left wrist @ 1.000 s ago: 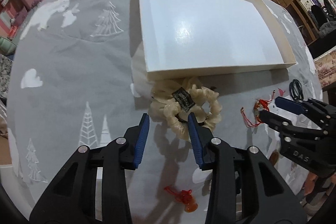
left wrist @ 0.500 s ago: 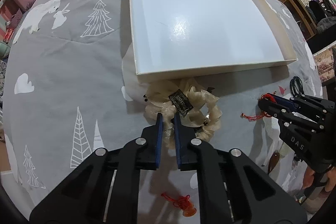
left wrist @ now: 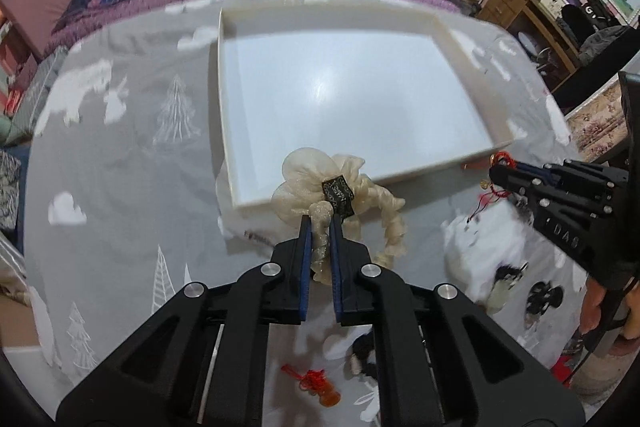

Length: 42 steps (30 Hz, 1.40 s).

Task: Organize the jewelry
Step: 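Carry both items into the white tray and open both tools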

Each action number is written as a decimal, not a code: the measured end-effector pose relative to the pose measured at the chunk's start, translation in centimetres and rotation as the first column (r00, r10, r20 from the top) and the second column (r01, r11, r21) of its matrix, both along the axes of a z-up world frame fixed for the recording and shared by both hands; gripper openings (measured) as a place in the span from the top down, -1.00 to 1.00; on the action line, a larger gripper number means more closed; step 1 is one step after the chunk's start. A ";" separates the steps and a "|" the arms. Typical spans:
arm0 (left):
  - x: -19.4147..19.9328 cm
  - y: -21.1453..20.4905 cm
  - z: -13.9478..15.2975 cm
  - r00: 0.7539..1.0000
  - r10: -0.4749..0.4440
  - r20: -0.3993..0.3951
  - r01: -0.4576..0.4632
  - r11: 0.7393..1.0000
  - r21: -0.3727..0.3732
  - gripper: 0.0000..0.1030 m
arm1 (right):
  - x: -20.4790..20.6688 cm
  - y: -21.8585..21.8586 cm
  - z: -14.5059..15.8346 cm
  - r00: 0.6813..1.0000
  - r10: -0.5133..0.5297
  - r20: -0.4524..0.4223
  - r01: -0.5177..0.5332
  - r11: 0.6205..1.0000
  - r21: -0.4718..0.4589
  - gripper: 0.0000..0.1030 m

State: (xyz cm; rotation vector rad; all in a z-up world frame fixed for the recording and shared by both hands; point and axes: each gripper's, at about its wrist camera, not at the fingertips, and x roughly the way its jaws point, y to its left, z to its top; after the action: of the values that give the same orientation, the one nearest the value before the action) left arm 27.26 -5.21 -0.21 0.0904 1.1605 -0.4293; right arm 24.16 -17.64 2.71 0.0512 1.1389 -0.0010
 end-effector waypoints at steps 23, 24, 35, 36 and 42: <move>18.4 -5.2 -2.2 0.992 0.102 0.071 -0.106 0.993 0.051 0.86 | 18.1 -8.5 -1.9 0.982 -0.112 0.151 0.112 0.994 0.010 0.86; 18.8 -5.1 -2.7 0.993 0.106 0.060 -0.109 0.992 0.059 0.86 | 18.5 -8.7 -2.4 0.983 -0.109 0.146 0.109 0.994 0.012 0.86; 20.2 -4.5 -6.5 0.990 0.140 -0.008 -0.139 0.985 0.098 0.80 | 20.8 -9.1 -6.5 0.991 -0.115 0.070 0.117 0.993 -0.024 0.86; 20.2 -4.5 -6.5 0.990 0.142 -0.009 -0.140 0.985 0.097 0.79 | 20.8 -9.1 -6.7 0.991 -0.116 0.064 0.117 0.993 -0.023 0.86; 19.7 -4.5 -6.2 0.988 0.152 0.009 -0.152 0.982 0.109 0.36 | 20.7 -9.4 -7.1 0.991 -0.126 0.047 0.127 0.992 -0.011 0.80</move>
State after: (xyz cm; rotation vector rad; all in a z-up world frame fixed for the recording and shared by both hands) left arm 47.00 -9.69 -6.42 0.0962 1.1814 -0.2306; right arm 44.87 -27.09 -4.42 0.1107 1.0874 -0.1202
